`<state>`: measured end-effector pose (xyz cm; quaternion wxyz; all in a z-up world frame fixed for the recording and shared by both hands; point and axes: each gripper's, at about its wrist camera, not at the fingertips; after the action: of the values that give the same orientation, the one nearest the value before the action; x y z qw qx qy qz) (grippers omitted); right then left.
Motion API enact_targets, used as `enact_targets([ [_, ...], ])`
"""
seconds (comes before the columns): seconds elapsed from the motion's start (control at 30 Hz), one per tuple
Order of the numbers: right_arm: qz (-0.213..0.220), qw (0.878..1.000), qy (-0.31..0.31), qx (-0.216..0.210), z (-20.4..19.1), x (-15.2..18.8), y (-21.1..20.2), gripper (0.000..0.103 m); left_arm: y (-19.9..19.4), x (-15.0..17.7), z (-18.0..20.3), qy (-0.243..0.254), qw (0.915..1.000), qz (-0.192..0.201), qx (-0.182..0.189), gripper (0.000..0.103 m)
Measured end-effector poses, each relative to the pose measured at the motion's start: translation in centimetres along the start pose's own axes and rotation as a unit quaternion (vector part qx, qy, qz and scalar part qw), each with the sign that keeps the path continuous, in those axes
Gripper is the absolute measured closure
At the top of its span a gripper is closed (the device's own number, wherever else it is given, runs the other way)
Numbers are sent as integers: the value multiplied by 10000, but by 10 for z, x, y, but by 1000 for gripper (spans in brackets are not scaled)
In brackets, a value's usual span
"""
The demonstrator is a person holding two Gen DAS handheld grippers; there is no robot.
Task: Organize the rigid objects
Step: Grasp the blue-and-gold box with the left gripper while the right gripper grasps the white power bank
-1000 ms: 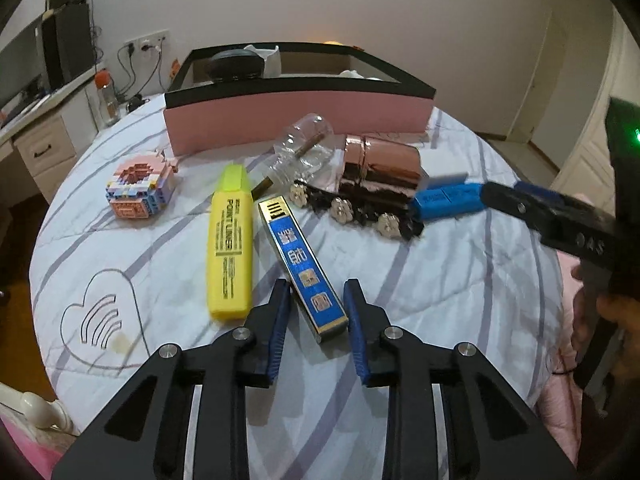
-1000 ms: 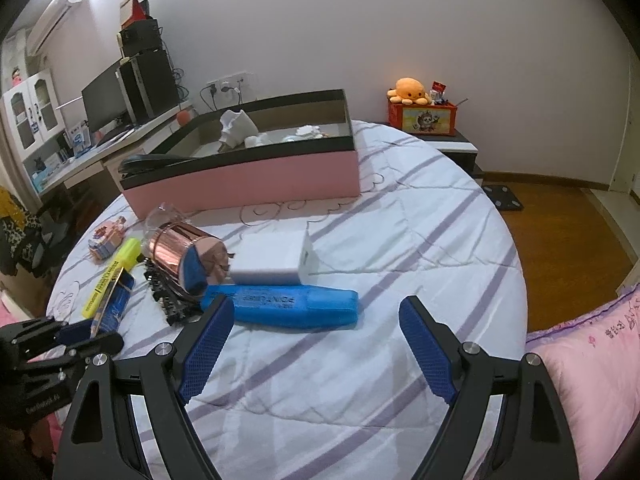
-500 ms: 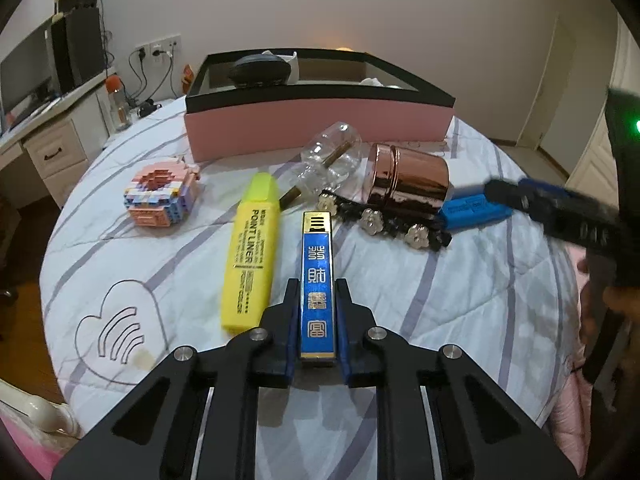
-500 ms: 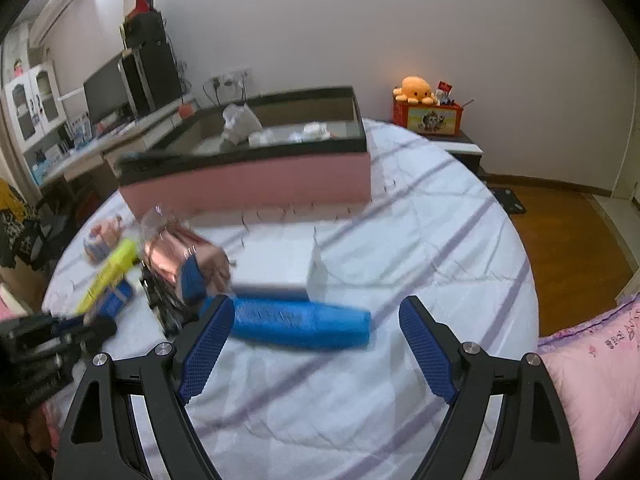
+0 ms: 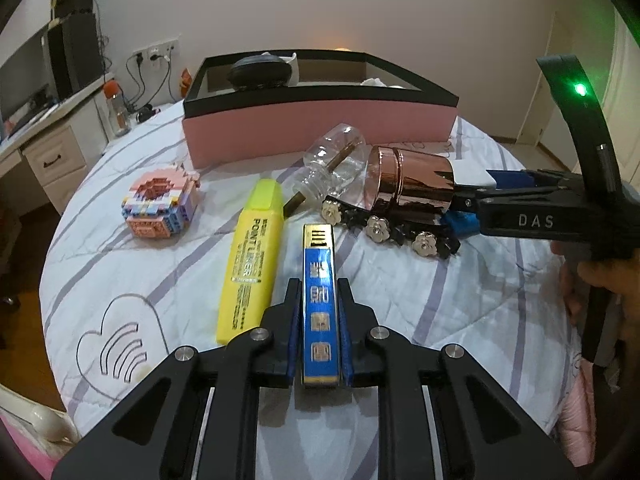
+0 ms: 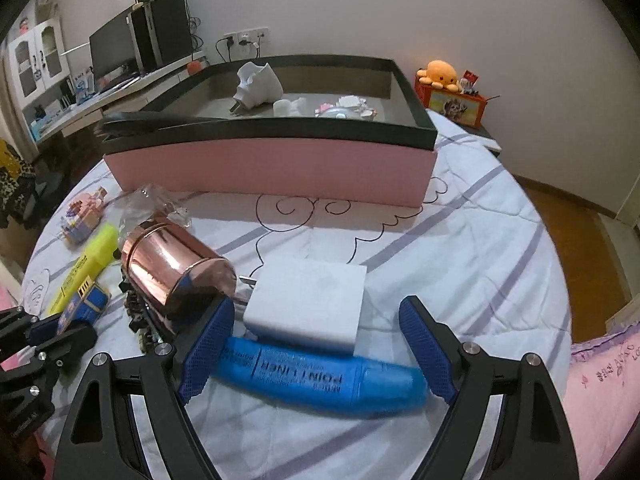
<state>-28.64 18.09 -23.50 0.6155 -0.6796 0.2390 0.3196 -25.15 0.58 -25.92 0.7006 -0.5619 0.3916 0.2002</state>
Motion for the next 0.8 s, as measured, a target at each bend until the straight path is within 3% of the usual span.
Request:
enact_targets([
  [0.07, -36, 10000, 49, -76, 3, -1, 3, 18, 1, -1, 2, 86, 10000, 20, 0, 87],
  [0.17, 9, 9999, 35, -153, 5, -1, 1, 41, 0, -2, 4, 192, 9998, 21, -20, 88],
  [0.33, 66, 9998, 14, -197, 6, -1, -3, 45, -5, -4, 2, 167, 9999, 41, 1, 88],
  [0.8, 806, 9959, 299, -269, 12, 0, -47, 48, -37, -21, -7, -41, 9991, 404, 73, 88],
])
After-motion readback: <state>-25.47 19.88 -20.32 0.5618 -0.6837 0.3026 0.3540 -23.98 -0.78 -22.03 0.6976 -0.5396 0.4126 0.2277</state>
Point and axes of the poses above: each gripper's, at about its wrist camera, not at the fingertips, and y roughly the way its jaws point, z to its right, x to its underside, and after that the axes turned 8 degrees about z, right-handed
